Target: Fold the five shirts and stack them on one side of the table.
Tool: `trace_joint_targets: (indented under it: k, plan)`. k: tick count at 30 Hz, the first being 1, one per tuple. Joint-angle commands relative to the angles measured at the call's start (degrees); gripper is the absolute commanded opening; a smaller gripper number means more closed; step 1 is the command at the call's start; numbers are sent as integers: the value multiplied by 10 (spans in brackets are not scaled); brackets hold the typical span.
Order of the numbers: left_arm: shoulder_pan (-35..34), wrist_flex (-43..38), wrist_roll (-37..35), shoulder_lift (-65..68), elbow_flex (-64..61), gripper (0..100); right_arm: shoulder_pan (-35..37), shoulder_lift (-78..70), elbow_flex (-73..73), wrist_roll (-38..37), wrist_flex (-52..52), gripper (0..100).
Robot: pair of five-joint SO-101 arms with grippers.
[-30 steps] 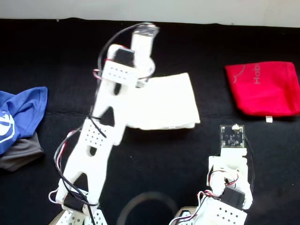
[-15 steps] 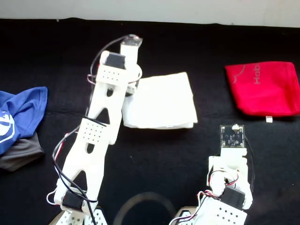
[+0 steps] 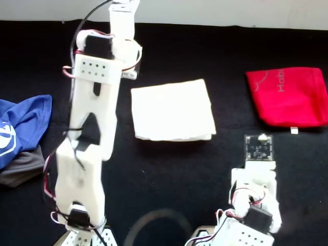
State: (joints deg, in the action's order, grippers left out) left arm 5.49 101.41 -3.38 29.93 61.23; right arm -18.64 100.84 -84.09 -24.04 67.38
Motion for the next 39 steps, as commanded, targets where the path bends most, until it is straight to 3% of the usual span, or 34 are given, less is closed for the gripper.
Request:
trace_joint_targets:
  k: [1, 4, 9, 14, 18, 24, 30, 39]
  plan:
    - [-23, -3, 1, -176, -238, 8, 12, -7, 120, -3, 24, 9]
    - [-52, -50, 1, -263, -403, 8, 51, -7, 162, -3, 38, 9]
    - [-100, -201, 4, -386, -684, 8, 95, -72, 195, -3, 30, 9]
    - [-131, -376, 85, -487, -945, 8, 116, -247, 298, 0, 9, 9]
    - [-175, -509, 129, -497, -1082, 8, 133, -416, 425, 63, 9, 9]
    - [-233, -549, 129, -453, -1112, 8, 195, -639, 614, 157, 10, 9]
    - [-234, -574, 127, -371, -1108, 8, 245, -855, 753, 207, 15, 18]
    - [-233, -574, 127, -366, -1101, 8, 268, -1094, 913, 270, 29, 255]
